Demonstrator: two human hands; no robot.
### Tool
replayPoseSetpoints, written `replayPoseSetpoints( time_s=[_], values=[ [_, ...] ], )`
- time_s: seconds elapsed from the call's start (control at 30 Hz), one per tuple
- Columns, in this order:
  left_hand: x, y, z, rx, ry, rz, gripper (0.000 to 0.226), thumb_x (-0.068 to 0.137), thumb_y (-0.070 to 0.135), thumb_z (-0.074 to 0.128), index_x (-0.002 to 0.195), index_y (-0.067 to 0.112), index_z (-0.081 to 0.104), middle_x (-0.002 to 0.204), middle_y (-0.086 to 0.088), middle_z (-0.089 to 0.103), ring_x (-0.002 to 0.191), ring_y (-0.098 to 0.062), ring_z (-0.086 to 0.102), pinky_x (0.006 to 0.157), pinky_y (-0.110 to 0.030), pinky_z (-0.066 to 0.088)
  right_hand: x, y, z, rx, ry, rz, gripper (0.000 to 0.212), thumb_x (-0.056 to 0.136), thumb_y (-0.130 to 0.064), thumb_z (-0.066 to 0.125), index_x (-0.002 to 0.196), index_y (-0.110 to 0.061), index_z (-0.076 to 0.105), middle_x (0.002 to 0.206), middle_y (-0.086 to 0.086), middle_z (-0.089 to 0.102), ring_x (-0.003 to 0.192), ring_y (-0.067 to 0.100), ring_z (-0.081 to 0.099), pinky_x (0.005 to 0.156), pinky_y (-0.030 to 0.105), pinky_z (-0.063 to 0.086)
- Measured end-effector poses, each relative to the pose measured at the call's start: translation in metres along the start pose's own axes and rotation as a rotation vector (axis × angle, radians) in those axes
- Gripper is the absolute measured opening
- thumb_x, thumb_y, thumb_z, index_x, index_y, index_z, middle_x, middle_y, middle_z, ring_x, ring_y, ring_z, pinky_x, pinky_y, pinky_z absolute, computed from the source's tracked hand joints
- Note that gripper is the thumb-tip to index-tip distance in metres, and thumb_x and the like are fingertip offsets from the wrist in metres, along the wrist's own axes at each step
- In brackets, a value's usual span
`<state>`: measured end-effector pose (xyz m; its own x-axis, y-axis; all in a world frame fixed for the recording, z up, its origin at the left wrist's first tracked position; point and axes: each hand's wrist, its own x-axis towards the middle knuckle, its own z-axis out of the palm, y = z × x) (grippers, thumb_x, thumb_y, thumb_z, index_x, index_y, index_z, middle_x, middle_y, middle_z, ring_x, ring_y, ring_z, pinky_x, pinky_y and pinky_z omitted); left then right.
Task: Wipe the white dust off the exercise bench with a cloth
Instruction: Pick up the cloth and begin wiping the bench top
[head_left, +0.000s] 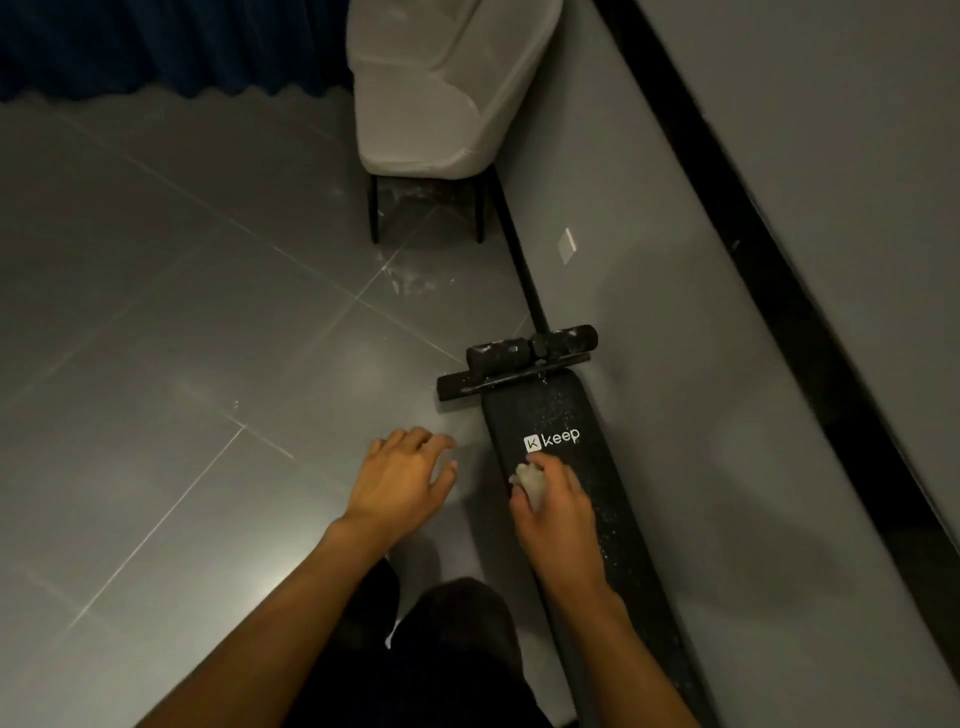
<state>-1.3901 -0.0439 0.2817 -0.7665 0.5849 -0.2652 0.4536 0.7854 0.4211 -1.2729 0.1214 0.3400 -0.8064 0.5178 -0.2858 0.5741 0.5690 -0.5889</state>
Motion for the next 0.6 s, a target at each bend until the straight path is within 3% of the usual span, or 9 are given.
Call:
replayPoseSetpoints(
  time_s=[0.1,0.17,0.23,0.33,0.6],
  values=[
    [0.058,-0.008,-0.008,0.024,-0.057,0.052,0.046,0.103,0.051,0.039,0.141,0.032,0.056,0.137,0.000,0.061,0.124,-0.024,0.056,0.104,-0.041,0.042,0.043,-0.016,0.003,0.058,-0.022,0.064,0.057,0.092,-0.022,0.068,0.144,-0.023,0.045,0.138,0.001,0.054,0.125,0.015,0.053,0.102,0.018,0.038],
    [0.091,-0.011,-0.007,0.023,-0.107,0.082,0.052,0.100,0.054,0.032,0.140,0.031,0.056,0.135,-0.002,0.062,0.120,-0.025,0.058,0.101,-0.041,0.043,0.072,-0.019,0.008,0.094,-0.050,0.103,0.061,0.092,-0.018,0.068,0.147,-0.023,0.042,0.142,0.003,0.054,0.130,0.017,0.052,0.109,0.024,0.040],
    [0.120,-0.012,-0.002,0.027,-0.165,0.119,0.048,0.102,0.050,0.038,0.143,0.030,0.053,0.138,-0.003,0.060,0.122,-0.026,0.056,0.102,-0.041,0.042,0.099,-0.014,0.015,0.121,-0.071,0.152,0.063,0.093,-0.016,0.068,0.149,-0.025,0.039,0.144,0.004,0.053,0.131,0.019,0.052,0.111,0.030,0.042],
    [0.170,-0.012,0.014,0.079,-0.232,0.157,0.045,0.104,0.047,0.044,0.145,0.029,0.050,0.145,-0.004,0.055,0.127,-0.026,0.053,0.106,-0.041,0.040,0.146,0.003,0.032,0.160,-0.098,0.246,0.062,0.095,-0.014,0.065,0.148,-0.028,0.037,0.142,0.008,0.055,0.126,0.022,0.057,0.107,0.035,0.047],
    [0.291,-0.032,0.062,0.140,-0.344,0.175,0.050,0.102,0.042,0.046,0.150,0.026,0.043,0.147,-0.007,0.049,0.128,-0.027,0.049,0.106,-0.041,0.038,0.247,0.039,0.083,0.261,-0.092,0.456,0.041,0.101,-0.021,0.055,0.140,-0.021,0.041,0.129,0.012,0.060,0.113,0.024,0.062,0.092,0.030,0.051]
  ],
)
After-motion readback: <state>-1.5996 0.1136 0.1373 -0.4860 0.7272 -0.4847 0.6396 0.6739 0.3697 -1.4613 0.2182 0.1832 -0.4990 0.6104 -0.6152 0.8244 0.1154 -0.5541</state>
